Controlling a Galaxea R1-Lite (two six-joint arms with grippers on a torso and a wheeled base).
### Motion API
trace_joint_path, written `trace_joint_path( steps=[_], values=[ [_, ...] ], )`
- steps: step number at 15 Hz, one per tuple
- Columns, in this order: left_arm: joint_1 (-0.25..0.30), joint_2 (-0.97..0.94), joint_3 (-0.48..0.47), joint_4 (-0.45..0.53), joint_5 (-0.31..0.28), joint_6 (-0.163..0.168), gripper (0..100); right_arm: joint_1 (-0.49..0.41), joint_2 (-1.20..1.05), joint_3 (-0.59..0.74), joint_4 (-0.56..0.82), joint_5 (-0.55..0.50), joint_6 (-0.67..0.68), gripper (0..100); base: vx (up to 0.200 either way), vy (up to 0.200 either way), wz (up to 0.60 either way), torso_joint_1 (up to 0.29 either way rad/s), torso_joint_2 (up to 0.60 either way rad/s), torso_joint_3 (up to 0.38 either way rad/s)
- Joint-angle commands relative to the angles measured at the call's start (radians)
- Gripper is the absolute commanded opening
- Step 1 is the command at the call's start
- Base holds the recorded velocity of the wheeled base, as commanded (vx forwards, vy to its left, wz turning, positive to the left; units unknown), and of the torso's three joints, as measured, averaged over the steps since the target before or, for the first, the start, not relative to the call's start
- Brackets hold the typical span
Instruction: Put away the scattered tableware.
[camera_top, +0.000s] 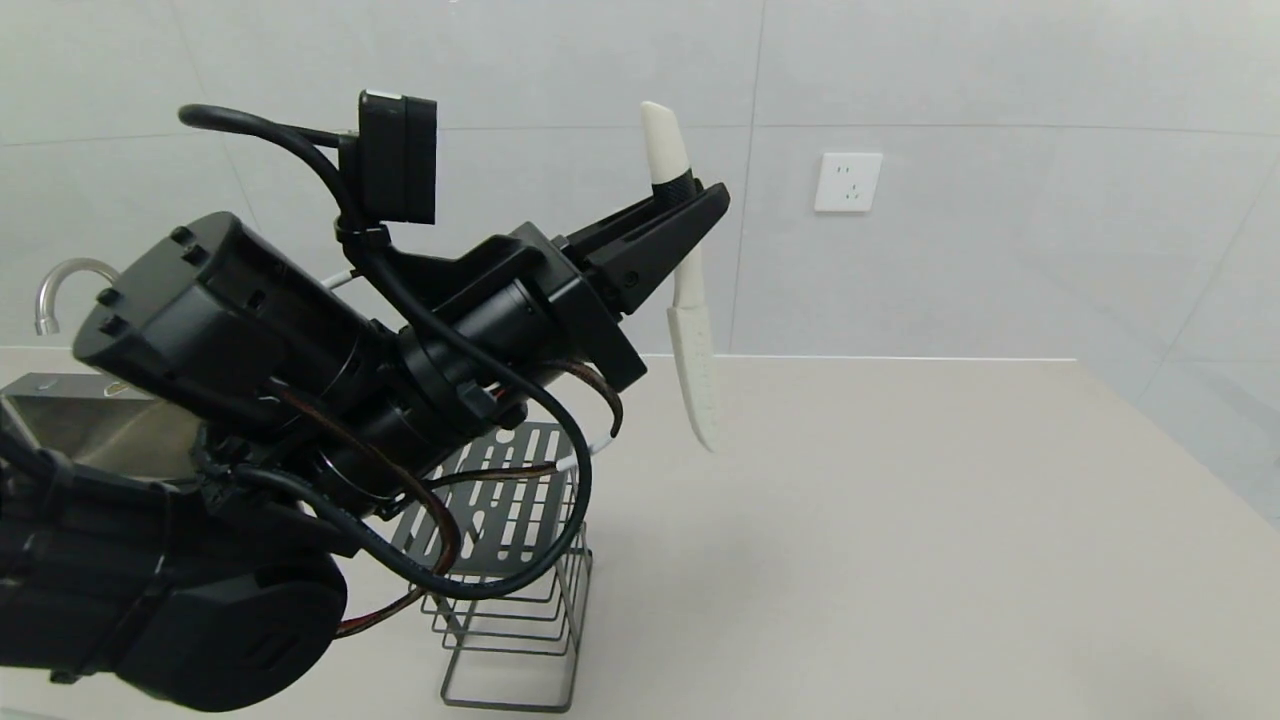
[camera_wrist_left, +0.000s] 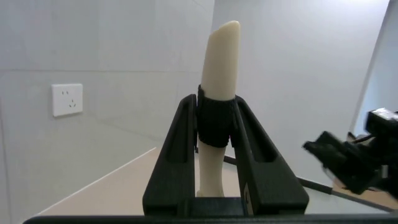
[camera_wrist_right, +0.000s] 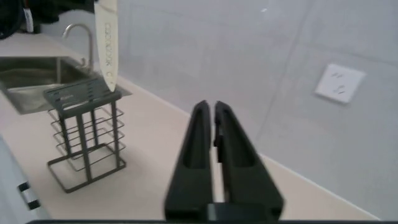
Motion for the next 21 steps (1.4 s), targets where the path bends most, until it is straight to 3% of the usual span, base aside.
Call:
trace_joint_path(
  steps=[1, 2, 6, 9, 11, 13, 17, 21],
  values=[
    [0.01, -0.005, 0.009, -0.001, -0.001, 0.004, 0, -0.101, -0.32, 0.014, 0.2, 0.003, -0.004, 0, 0.0, 0.0, 0.0, 0.0, 0.0, 0.0],
    [0.015, -0.008, 0.012, -0.001, -0.001, 0.004, 0, -0.104, -0.418, 0.015, 0.318, 0.003, -0.006, 0, 0.0, 0.0, 0.0, 0.0, 0.0, 0.0],
    [0.021, -0.042, 0.052, 0.0, -0.001, 0.004, 0, -0.193, -0.631, 0.017, 0.522, -0.002, -0.004, 0, 0.0, 0.0, 0.0, 0.0, 0.0, 0.0],
    [0.047, -0.074, 0.07, 0.002, -0.001, 0.005, 0, -0.196, -0.807, 0.017, 0.764, 0.0, 0.0, 0, 0.0, 0.0, 0.0, 0.0, 0.0, 0.0],
    [0.061, -0.094, 0.087, 0.002, 0.0, 0.009, 0, -0.196, -0.81, 0.017, 0.809, -0.008, 0.007, 0, 0.0, 0.0, 0.0, 0.0, 0.0, 0.0],
    [0.09, -0.165, 0.176, 0.0, 0.022, 0.009, 0, -0.196, -0.81, 0.015, 1.059, -0.014, -0.023, 0, 0.0, 0.0, 0.0, 0.0, 0.0, 0.0],
    [0.174, -0.283, 0.256, 0.011, 0.027, 0.009, 0, -0.196, -0.81, 0.008, 1.083, -0.143, -0.021, 0, 0.0, 0.0, 0.0, 0.0, 0.0, 0.0],
    [0.205, -0.29, 0.263, 0.011, 0.027, 0.01, 0, -0.197, -0.81, 0.011, 1.083, -0.264, 0.071, 0, 0.0, 0.0, 0.0, 0.0, 0.0, 0.0]
  ],
)
